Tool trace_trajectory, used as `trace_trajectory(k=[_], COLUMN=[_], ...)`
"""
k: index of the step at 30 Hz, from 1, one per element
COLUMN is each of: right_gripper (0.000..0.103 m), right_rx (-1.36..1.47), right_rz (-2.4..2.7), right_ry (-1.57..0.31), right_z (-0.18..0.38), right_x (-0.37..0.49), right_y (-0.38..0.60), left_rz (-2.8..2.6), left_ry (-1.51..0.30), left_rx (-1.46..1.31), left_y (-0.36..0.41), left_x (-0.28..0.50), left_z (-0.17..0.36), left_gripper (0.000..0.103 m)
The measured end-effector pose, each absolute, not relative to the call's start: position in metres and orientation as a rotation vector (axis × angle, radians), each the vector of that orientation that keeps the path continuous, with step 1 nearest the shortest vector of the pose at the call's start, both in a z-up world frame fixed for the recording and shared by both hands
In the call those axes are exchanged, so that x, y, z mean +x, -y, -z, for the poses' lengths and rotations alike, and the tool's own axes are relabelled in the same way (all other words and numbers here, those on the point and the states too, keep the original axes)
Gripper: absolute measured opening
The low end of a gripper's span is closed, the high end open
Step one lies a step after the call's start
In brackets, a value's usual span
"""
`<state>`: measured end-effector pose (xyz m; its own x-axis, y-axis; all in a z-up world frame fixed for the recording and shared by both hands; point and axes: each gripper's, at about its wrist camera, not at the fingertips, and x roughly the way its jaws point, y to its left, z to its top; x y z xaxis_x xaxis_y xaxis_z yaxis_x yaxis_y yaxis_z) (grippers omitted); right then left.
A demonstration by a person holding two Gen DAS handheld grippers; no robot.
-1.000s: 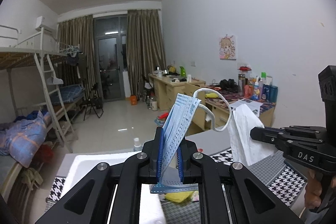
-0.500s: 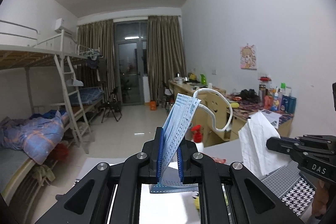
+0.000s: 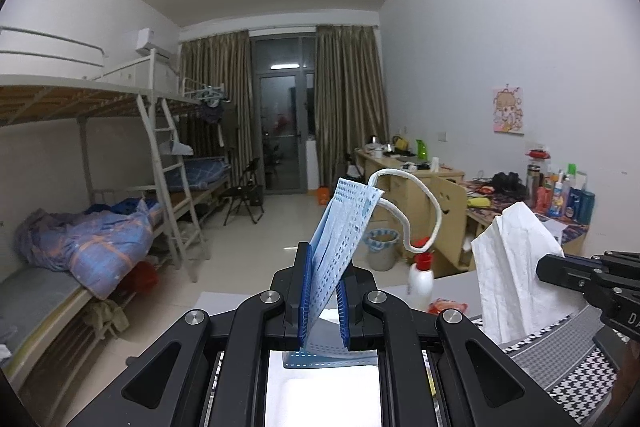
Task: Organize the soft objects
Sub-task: 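Carry the mask with the left tool and tissues with the right tool over the foam box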
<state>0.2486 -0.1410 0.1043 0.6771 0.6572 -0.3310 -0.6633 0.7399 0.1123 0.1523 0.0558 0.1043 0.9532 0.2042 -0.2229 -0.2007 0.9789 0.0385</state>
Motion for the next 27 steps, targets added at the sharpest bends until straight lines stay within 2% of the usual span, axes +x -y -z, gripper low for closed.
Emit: trace_trajectory(k=[17,27], right_gripper=[0.005,0.005], right_rx=[-0.057,-0.075], right_rz=[-0.830,-0.846], right_ry=[-0.359,-0.357], right_z=[-0.106,-0.105], right_x=[0.252,0.252], right_y=[0.115,0.100], left_rz=[-0.302,-0.292], left_ry=[-0.279,-0.362], left_rx=[0.010,-0.008], left_y=[-0.074,-0.089], left_x=[0.159,0.179], left_z=[-0.094,-0.069], left_gripper=[0.012,0.012])
